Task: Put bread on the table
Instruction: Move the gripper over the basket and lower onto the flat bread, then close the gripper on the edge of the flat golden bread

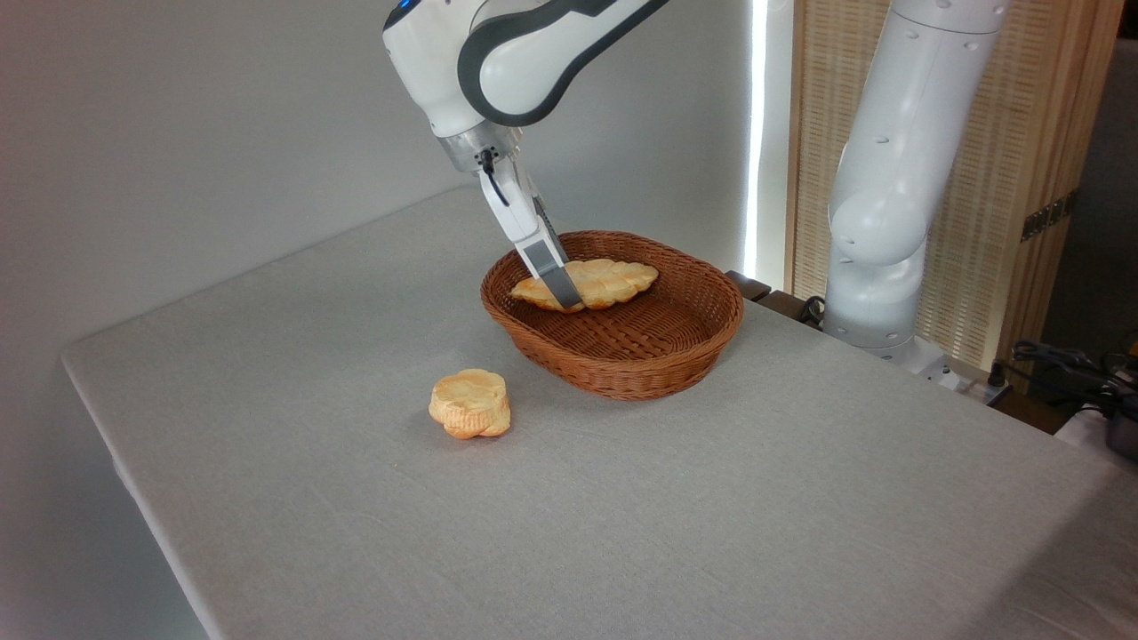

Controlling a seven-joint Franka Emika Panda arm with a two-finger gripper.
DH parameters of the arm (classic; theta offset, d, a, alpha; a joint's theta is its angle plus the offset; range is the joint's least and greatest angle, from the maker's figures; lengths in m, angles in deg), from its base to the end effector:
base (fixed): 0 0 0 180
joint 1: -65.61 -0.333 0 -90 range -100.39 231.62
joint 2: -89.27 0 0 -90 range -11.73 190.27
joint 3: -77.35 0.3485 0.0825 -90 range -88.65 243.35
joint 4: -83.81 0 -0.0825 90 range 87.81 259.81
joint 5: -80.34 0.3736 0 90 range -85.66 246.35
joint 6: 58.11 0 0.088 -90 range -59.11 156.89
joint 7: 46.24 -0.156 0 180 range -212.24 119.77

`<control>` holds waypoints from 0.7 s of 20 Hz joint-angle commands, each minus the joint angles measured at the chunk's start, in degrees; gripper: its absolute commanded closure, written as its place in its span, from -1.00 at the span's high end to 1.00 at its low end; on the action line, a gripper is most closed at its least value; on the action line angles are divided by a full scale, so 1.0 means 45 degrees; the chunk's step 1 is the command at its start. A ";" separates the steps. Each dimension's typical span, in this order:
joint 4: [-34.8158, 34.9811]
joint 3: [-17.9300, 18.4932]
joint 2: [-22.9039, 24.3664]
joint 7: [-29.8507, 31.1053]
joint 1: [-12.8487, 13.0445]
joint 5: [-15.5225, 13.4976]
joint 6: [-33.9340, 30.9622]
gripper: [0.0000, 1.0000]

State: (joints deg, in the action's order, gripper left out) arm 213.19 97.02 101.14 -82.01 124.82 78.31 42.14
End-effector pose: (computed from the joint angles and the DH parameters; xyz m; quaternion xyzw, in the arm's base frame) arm 0.3203 -0.2674 0.4119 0.7792 -0.6049 -0.1577 0.0452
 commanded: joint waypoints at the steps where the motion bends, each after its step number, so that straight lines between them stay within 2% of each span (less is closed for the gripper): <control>1: 0.0038 0.0062 -0.0099 -0.0252 0.0085 -0.0115 0.0184 1.00; 6: -0.0001 -0.0191 -0.0489 -0.0213 0.0046 -0.0096 0.0359 0.99; 7: -0.0001 -0.0231 -0.0529 -0.0213 0.0046 -0.0096 0.0418 0.78; 9: -0.0021 -0.0231 -0.0529 -0.0213 0.0026 -0.0096 0.0418 0.12; 10: -0.0021 -0.0231 -0.0510 -0.0213 0.0007 -0.0096 0.0399 -0.12; 11: -0.0040 -0.0231 -0.0471 -0.0213 0.0007 -0.0096 0.0380 -0.24; 14: -0.0079 -0.0231 -0.0432 -0.0213 -0.0013 -0.0096 0.0204 -0.27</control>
State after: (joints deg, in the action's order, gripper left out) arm 213.04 95.83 98.70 -82.02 124.90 78.32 43.20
